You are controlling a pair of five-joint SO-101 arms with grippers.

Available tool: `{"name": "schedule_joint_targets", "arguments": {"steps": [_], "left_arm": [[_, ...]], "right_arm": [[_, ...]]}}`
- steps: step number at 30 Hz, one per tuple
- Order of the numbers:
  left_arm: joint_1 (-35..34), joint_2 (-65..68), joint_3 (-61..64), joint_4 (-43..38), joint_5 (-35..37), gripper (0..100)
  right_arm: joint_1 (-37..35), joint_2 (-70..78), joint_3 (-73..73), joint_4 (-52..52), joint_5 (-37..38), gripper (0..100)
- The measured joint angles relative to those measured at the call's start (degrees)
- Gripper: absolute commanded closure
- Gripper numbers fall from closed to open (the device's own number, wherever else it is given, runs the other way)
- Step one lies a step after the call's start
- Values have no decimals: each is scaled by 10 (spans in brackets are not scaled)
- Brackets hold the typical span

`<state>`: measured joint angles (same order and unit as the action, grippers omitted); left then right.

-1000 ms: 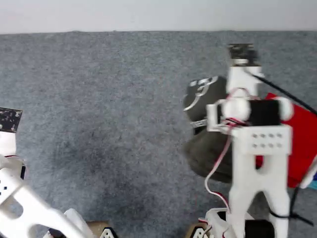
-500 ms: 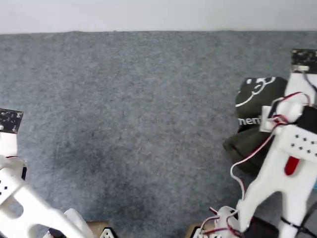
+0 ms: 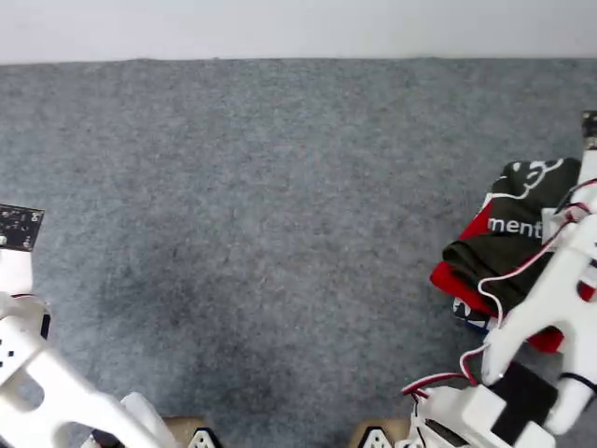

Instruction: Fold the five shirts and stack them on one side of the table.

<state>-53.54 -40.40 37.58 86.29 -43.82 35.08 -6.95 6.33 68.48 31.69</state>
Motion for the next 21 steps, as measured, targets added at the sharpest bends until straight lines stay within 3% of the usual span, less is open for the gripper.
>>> {"name": "schedule_joint_targets", "arguments": {"steps": [2, 7, 10, 14, 17, 21], "left_arm": [[0, 0, 0, 0, 0, 986], [0, 0, 0, 0, 0, 986], [0, 0, 0, 0, 0, 986], [0, 0, 0, 0, 0, 986], [0, 0, 0, 0, 0, 986], [0, 0, 0, 0, 0, 986]], "right_arm": [[7, 0, -25, 23, -10, 642], [8, 0, -148, 113, -27, 658], [5, -1, -200, 159, -30, 756], [-11, 4, -209, 190, -30, 986], [-25, 22, -201, 196, -29, 955], [-43, 41, -175, 239, -29, 991]]}}
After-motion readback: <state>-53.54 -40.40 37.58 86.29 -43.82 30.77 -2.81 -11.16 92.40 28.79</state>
